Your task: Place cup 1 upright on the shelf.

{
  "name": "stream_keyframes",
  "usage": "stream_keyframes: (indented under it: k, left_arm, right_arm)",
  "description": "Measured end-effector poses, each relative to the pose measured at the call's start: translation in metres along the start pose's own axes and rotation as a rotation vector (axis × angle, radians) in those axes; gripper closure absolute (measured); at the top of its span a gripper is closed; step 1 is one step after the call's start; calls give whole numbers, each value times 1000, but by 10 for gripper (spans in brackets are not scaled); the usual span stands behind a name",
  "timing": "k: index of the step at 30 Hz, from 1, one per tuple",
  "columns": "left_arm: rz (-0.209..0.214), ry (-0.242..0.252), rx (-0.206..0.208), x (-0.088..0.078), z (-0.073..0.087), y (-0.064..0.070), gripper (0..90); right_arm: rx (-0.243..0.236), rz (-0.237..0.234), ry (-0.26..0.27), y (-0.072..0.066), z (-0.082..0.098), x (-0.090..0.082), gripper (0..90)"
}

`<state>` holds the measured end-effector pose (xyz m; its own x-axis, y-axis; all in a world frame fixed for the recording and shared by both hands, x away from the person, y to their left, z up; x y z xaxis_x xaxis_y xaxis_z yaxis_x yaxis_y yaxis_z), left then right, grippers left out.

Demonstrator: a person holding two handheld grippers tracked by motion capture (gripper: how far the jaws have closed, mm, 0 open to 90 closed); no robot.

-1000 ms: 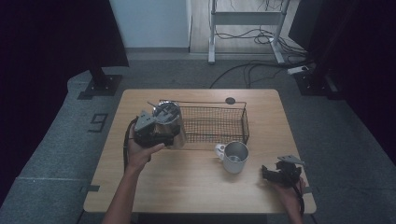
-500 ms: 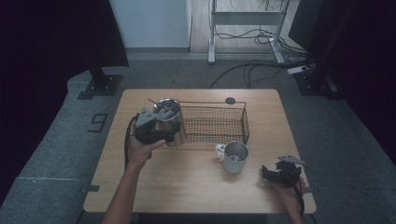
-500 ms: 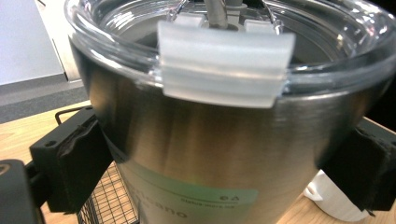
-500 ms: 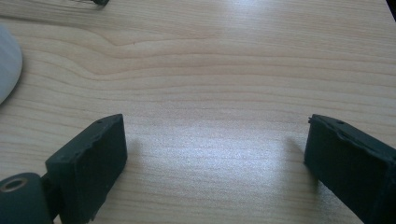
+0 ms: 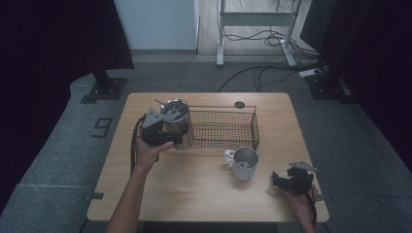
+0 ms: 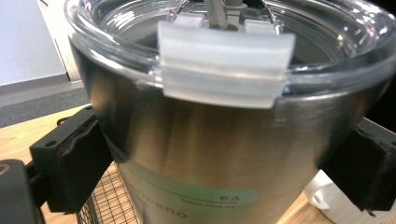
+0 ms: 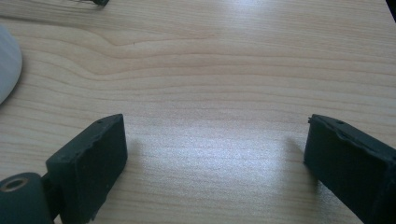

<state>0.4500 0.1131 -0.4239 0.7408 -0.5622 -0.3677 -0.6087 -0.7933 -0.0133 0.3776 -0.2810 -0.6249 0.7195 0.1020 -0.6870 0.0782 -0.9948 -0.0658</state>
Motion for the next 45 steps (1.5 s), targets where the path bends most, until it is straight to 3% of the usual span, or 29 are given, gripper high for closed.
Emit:
stream_keyframes:
  k: [27, 45]
  left_arm:
    - [-7, -15, -7, 20, -9, -7, 43]
    - [-16, -31, 14, 34, -16, -10, 43]
  right_arm:
    - [-2, 1, -2, 0, 0, 0, 62]
    - [-1, 2, 3, 0, 0, 0, 63]
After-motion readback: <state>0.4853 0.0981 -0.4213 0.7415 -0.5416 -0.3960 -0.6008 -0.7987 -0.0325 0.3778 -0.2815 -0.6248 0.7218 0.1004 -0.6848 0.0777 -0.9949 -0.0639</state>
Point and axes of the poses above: each handheld gripper's, and its own axes: x roughly forward along the jaws, z roughly out of its underside, y roughly to its right, the point moved 10 cm from there along x, roughly forward along the jaws, and after that the axes turned 4 degrees about x, right-handed, at the moved point
